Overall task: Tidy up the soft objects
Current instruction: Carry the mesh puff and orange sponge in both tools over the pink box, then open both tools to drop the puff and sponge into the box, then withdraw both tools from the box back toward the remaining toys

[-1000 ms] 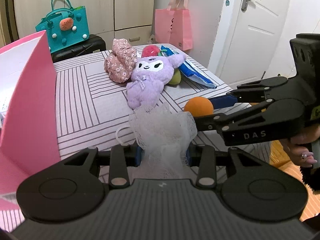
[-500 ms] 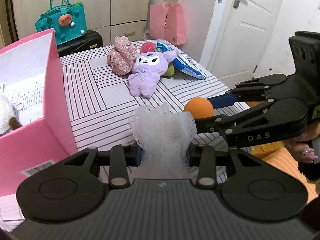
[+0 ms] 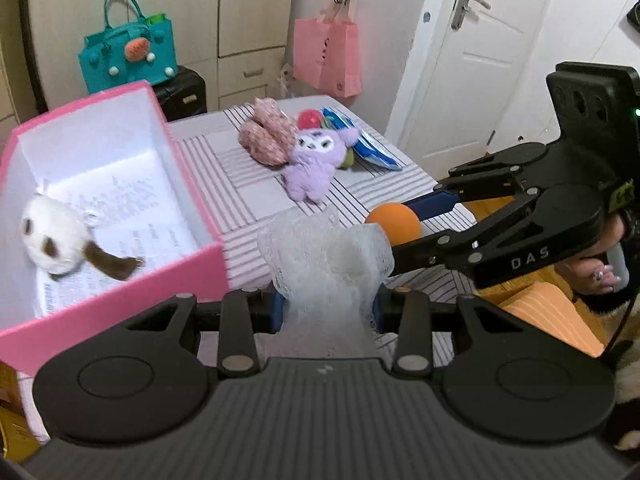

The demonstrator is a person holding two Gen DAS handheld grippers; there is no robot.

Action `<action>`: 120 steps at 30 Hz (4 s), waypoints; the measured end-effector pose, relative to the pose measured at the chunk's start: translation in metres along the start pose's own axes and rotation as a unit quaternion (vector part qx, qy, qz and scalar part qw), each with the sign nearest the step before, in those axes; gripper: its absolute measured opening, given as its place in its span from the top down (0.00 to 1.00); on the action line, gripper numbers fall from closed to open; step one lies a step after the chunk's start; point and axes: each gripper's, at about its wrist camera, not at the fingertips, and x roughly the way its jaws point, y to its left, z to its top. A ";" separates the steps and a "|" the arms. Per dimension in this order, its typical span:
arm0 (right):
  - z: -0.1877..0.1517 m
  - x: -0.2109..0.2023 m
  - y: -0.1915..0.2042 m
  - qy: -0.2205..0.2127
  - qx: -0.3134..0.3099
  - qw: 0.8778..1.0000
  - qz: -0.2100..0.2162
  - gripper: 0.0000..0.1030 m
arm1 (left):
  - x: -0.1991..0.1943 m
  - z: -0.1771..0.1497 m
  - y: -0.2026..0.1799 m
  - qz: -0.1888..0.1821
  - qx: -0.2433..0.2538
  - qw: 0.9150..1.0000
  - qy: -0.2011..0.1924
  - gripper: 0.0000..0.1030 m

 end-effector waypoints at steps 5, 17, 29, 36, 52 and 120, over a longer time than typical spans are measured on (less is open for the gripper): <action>0.033 0.001 0.014 -0.009 -0.026 0.999 0.018 0.46 | -0.028 0.008 0.018 0.023 0.007 1.000 -0.017 0.64; 0.141 0.044 0.027 -0.021 -0.068 0.996 0.056 0.46 | -0.037 0.047 0.093 0.082 -0.023 0.995 -0.055 0.64; 0.230 0.155 0.006 0.061 -0.033 0.995 0.077 0.46 | 0.054 0.091 0.178 0.113 -0.072 0.991 0.004 0.64; 0.250 0.215 -0.004 0.108 -0.017 0.990 0.094 0.46 | 0.084 0.096 0.207 0.088 -0.118 0.988 0.048 0.64; 0.260 0.274 -0.006 0.158 0.010 0.982 0.104 0.43 | 0.109 0.101 0.234 0.125 -0.152 0.977 0.078 0.46; 0.072 -0.062 0.020 -0.006 -0.085 0.996 -0.010 0.31 | -0.048 0.071 0.029 0.144 0.034 0.987 0.056 0.12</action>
